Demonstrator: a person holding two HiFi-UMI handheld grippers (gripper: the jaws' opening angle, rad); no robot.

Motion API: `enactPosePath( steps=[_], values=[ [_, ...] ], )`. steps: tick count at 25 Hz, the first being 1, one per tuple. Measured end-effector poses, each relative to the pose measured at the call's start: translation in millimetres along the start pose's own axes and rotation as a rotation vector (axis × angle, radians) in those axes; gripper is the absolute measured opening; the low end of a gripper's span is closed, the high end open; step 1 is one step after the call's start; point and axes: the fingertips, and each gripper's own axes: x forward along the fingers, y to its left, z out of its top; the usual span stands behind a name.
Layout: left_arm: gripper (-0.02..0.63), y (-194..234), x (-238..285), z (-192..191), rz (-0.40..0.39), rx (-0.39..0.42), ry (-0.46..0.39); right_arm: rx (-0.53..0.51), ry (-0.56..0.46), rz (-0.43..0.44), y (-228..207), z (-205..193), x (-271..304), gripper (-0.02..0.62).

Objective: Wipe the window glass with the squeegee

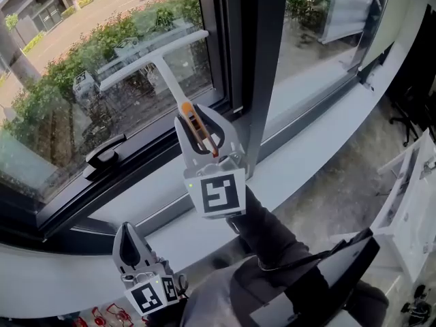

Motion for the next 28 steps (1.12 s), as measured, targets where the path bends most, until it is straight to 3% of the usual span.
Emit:
enactPosePath(
  steps=[28],
  values=[
    [0.0, -4.3, -3.9, -30.3, -0.024, 0.027, 0.085, 0.017, 0.094, 0.016, 14.2, -66.0, -22.6, 0.13]
  ],
)
